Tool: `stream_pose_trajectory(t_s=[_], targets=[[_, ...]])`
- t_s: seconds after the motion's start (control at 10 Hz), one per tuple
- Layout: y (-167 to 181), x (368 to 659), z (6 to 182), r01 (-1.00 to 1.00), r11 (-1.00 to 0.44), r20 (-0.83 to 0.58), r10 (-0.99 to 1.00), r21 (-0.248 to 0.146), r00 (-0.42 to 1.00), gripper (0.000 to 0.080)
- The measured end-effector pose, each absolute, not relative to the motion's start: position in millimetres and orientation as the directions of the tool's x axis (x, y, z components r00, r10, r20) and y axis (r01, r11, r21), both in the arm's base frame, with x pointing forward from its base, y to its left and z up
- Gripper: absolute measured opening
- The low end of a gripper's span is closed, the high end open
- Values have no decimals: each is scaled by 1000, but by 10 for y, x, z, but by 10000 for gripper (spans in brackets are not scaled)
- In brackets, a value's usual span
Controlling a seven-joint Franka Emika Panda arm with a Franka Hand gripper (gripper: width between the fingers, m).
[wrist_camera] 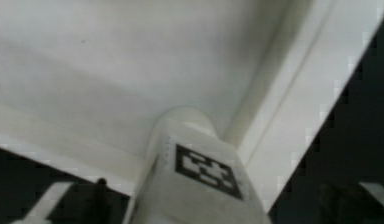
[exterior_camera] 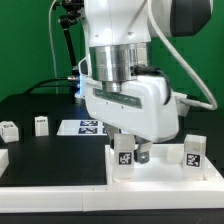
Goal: Assemble square table
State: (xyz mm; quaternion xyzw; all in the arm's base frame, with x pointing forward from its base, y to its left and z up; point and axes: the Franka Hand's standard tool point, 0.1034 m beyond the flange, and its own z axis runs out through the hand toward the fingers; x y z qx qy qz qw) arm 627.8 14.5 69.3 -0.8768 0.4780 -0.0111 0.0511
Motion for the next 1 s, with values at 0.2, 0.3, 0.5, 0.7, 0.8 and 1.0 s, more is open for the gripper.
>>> stream_pose_trajectory(t_s=[0.2,0.3,0.5,0.7,0.8,1.0], targets=[[116,6274,681,-753,-651,-12,-756,-97,655,642],[113,6280,689,-689,-719,0,-692,-96,722,647],[90,6313,748,-340,-939,53,-343,-47,938,649],[87,6296,725,-253,-967,50,-255,-38,966,649],[86,6295,721,-268,-963,49,-270,-38,962,649],[92,6292,713,-372,-927,43,-374,-44,927,372]])
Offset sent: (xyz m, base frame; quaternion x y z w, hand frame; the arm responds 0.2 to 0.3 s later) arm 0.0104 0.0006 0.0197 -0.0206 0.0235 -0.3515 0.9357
